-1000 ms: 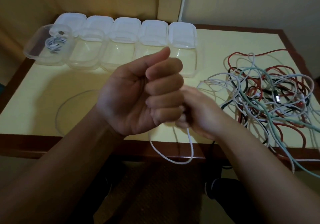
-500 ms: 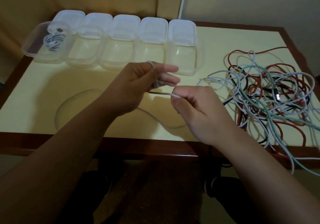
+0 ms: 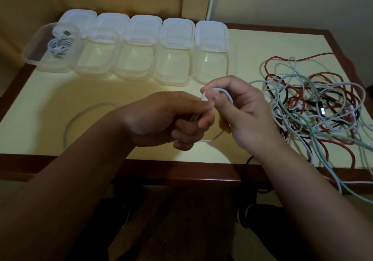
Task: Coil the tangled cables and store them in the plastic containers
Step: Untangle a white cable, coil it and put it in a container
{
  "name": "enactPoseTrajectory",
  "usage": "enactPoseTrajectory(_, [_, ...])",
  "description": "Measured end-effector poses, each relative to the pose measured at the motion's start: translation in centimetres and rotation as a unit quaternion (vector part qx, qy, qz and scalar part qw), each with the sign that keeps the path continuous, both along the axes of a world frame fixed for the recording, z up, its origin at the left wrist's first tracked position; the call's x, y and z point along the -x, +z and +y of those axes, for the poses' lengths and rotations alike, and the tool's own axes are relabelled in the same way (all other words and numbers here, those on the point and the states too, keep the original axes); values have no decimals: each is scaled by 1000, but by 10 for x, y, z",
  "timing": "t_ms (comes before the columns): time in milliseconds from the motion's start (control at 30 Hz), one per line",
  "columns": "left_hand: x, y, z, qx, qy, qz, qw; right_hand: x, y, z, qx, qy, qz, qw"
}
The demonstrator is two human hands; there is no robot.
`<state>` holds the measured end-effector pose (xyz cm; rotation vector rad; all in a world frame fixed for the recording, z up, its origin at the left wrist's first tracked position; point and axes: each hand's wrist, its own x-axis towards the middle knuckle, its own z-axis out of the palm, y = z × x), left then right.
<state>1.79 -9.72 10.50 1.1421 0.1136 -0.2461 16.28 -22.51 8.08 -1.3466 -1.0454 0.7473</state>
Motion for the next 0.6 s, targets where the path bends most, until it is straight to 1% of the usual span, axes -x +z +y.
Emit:
enactPoseTrajectory(67, [1, 0, -3, 68, 27, -26, 997, 7, -6, 3, 25, 19, 71, 997])
enactPoseTrajectory(133, [-2, 1, -7, 164, 95, -50, 981, 16, -13, 8, 79, 19, 105, 991])
enactPoseTrajectory(167, [-4, 1, -8, 212, 143, -56, 965, 21, -15, 11, 110, 18, 94, 989])
enactPoseTrajectory(200, [-6, 1, -8, 251, 197, -58, 946, 25, -17, 12, 138, 18, 64, 988])
enactPoseTrajectory(233, [-8, 1, -7, 275, 252, -56, 926, 29, -17, 11, 159, 20, 18, 987])
enactPoseTrajectory(267, [-9, 0, -5, 278, 302, -53, 910, 32, -16, 10, 174, 23, -37, 984])
enactPoseTrajectory(333, [-11, -3, -3, 222, 373, -48, 900, 34, -10, 6, 193, 15, -134, 972])
enactPoseTrajectory(400, [-14, -5, -5, 145, 402, -54, 902, 33, -3, 4, 190, 0, -175, 966])
enactPoseTrajectory(467, [-18, -6, -7, 86, 416, -69, 903, 32, 2, 3, 189, -3, -171, 967])
enactPoseTrajectory(533, [-20, -8, -6, 20, 425, -75, 902, 30, 4, 0, 190, 2, -145, 971])
enactPoseTrajectory(567, [-19, -9, -5, -38, 424, -77, 901, 31, 5, -1, 185, 0, -134, 974])
enactPoseTrajectory(600, [-17, -12, -4, -121, 418, -80, 897, 32, 6, -2, 176, -2, -130, 976])
